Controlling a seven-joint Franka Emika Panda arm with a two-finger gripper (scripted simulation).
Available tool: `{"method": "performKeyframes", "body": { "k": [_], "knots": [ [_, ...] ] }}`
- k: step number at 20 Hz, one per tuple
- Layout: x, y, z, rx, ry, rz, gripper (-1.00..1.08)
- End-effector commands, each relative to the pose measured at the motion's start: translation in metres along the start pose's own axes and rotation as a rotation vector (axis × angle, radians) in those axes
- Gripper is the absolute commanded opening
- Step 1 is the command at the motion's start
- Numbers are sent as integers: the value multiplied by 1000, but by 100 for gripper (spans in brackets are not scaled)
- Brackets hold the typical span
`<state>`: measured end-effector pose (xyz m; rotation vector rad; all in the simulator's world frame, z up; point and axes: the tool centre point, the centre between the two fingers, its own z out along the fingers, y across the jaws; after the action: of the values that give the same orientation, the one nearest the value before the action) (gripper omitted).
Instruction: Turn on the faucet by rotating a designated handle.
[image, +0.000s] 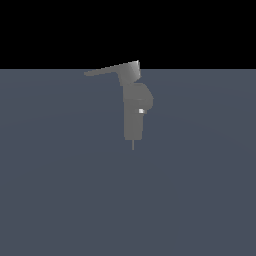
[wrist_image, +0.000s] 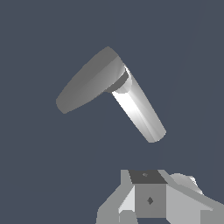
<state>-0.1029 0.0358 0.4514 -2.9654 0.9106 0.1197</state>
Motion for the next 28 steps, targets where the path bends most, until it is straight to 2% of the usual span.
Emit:
{"method": "performKeyframes", "body": {
  "k": [1, 15, 28],
  "knots": [
    [10, -11, 7, -2, -12, 64, -100],
    [59, -68, 60, -41, -54, 420, -100],
    [96, -117, 127, -104, -48, 748, -100]
  ]
}}
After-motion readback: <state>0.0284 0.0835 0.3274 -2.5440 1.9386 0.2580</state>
